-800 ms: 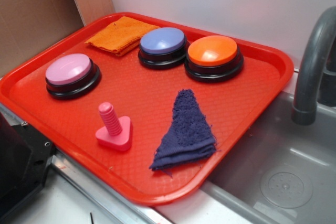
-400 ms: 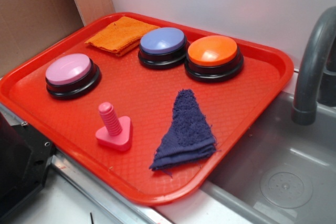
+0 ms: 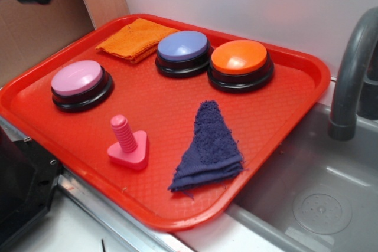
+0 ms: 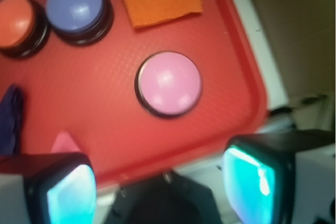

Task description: Push the pink button.

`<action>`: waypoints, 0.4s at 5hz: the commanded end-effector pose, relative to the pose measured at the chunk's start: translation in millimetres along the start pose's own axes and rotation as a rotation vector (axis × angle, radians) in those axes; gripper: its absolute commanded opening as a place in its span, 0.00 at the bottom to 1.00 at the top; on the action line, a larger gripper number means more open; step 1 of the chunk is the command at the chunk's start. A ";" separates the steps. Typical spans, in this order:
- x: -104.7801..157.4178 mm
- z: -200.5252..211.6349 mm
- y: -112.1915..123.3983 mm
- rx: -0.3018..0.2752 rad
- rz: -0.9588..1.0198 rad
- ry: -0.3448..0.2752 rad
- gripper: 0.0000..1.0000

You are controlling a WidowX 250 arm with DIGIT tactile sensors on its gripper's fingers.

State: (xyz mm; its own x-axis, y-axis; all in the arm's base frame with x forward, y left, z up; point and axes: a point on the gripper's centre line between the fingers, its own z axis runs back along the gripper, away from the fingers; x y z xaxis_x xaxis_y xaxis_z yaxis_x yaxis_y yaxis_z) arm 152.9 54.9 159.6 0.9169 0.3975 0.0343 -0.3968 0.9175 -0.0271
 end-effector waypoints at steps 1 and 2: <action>17.5 -60.0 6.2 0.051 -0.028 -0.043 1.00; 17.6 -87.0 20.3 0.061 -0.032 -0.050 1.00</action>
State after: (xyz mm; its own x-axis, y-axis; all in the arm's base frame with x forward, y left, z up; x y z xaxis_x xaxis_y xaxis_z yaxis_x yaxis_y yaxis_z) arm 163.2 74.0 67.1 0.9281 0.3688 0.0519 -0.3707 0.9282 0.0331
